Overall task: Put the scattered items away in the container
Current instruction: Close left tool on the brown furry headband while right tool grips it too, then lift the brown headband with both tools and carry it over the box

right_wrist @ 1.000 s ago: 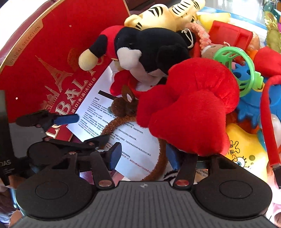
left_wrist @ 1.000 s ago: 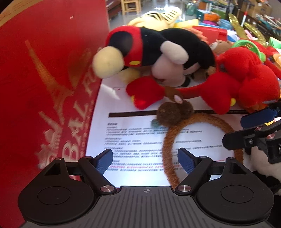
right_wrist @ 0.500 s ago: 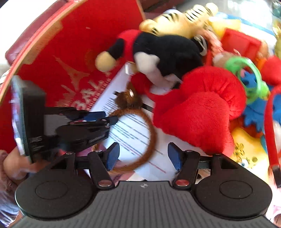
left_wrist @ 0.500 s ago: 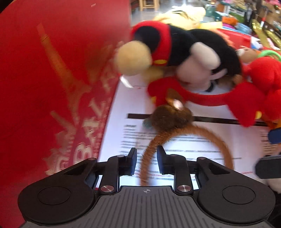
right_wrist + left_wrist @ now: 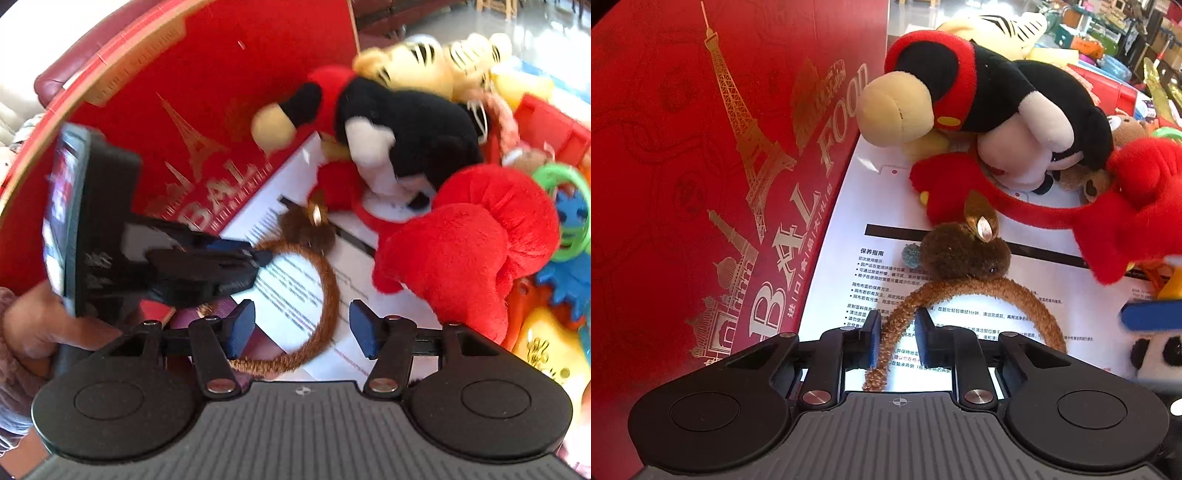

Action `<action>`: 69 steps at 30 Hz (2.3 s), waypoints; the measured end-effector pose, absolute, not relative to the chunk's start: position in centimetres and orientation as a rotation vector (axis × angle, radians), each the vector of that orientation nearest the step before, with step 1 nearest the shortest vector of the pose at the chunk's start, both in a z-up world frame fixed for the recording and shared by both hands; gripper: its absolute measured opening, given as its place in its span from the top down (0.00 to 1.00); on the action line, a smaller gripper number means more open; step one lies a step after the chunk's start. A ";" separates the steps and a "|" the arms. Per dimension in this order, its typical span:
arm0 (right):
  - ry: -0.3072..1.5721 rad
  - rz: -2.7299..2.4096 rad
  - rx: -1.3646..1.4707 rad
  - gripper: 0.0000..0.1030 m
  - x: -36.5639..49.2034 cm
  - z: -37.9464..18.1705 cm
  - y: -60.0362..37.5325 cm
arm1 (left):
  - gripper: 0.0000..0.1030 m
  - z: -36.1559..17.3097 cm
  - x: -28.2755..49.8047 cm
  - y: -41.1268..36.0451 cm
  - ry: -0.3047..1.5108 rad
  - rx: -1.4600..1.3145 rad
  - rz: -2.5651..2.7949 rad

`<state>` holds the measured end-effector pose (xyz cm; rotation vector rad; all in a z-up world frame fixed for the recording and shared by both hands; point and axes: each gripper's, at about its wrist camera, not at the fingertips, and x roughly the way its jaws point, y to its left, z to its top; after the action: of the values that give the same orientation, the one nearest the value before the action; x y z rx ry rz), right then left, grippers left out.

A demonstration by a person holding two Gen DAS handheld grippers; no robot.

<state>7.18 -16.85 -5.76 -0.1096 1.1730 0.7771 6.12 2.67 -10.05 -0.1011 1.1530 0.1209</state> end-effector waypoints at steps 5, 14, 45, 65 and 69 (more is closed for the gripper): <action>1.213 0.745 -0.161 0.50 8.0 -8.6 -15.3 | 0.79 -9.8 6.1 2.7 1.163 -0.107 0.118; 1.127 0.739 -0.336 0.58 7.4 -10.4 -14.8 | 0.36 -9.7 5.6 0.2 1.115 0.193 0.126; 0.825 0.471 -0.123 0.89 10.7 -0.2 -25.7 | 0.96 -1.5 8.3 -7.3 0.788 0.093 -0.116; 0.821 0.495 -0.076 0.87 10.5 -0.7 -28.0 | 0.56 -6.7 12.1 -9.3 0.928 0.056 -0.182; 0.826 0.499 -0.072 0.86 10.4 -0.7 -28.1 | 0.43 -5.1 11.3 -8.6 0.907 0.046 -0.213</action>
<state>10.40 -28.11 -0.69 -0.0716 0.8261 0.4990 11.34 -8.59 -5.10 0.0458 0.9069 -0.2125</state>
